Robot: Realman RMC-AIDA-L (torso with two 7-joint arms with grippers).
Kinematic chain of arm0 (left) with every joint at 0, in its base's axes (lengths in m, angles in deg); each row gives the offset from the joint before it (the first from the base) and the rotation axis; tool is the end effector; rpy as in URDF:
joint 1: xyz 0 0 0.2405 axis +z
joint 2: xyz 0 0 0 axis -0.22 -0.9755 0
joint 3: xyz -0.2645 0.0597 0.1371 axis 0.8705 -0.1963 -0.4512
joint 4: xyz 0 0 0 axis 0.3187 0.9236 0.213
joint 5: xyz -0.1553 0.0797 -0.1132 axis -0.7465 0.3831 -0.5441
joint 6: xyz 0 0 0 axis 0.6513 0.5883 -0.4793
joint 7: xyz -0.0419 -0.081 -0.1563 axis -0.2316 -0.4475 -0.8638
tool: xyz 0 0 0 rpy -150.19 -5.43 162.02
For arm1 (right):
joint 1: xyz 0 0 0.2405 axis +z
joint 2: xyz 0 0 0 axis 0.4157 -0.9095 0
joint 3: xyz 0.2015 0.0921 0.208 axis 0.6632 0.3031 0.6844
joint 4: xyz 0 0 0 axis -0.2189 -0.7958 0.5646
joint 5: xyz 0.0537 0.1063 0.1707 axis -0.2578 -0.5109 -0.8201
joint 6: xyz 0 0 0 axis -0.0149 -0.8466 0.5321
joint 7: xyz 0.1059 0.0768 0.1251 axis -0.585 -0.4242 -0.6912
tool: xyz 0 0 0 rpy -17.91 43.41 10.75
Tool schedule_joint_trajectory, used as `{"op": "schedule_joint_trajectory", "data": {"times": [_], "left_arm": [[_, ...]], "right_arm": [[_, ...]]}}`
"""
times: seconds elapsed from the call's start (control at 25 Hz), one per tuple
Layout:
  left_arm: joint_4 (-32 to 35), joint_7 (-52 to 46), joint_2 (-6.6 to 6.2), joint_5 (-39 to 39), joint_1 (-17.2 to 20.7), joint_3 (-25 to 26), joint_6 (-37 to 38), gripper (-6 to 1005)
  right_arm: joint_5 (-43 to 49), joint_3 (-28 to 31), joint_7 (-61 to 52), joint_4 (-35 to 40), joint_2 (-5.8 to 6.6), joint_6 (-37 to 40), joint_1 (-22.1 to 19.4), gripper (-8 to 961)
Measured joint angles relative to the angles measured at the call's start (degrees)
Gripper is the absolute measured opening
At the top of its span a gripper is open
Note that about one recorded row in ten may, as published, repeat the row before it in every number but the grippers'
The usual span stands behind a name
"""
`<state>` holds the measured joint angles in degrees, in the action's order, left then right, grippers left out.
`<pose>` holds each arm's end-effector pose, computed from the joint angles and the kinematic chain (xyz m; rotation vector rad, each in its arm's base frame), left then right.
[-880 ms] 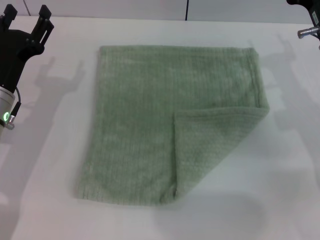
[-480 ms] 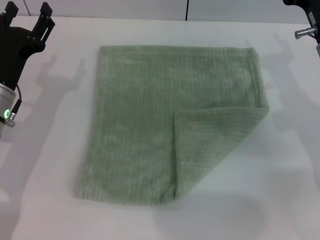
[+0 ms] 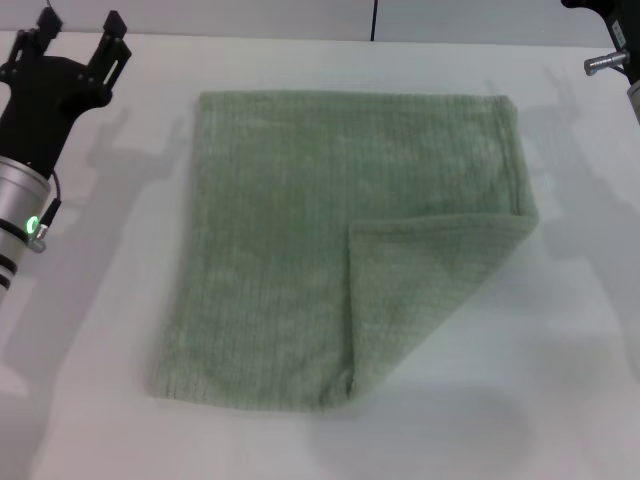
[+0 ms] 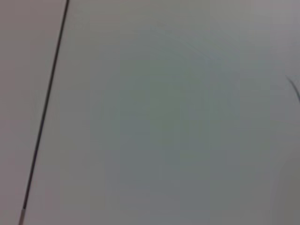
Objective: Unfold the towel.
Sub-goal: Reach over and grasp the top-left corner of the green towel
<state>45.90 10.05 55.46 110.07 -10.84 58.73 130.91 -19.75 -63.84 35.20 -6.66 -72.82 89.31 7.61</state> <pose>-0.3241 0.3951 -0.0210 -1.6017 -0.5140 -0.9358 0.2371 0.4413 -0.0247 -1.5848 0.1166 0.8502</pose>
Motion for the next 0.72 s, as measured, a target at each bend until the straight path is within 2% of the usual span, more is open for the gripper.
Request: {"op": "schedule_joint_trajectory", "data": {"times": [0.36,0.6,0.72], "left_arm": [[-0.13,-1.3,0.1,-0.03,-1.37,-0.4,-2.51,656],[-1.0,-4.89,-0.21,0.01,-1.48,-0.98,-2.54,450],[-1.26,-5.19,-0.3,0.26,-1.44,-1.56,-2.63,310]], "right_arm": [[0.04,-0.02,-6.17,-0.8,0.1,-0.68,2.28,823],[0.57,-0.06,-6.21,-0.8,0.11,-0.63,2.2,821],[0.58,0.1,-6.28,-0.83,0.14,-0.38,1.54,821]]}}
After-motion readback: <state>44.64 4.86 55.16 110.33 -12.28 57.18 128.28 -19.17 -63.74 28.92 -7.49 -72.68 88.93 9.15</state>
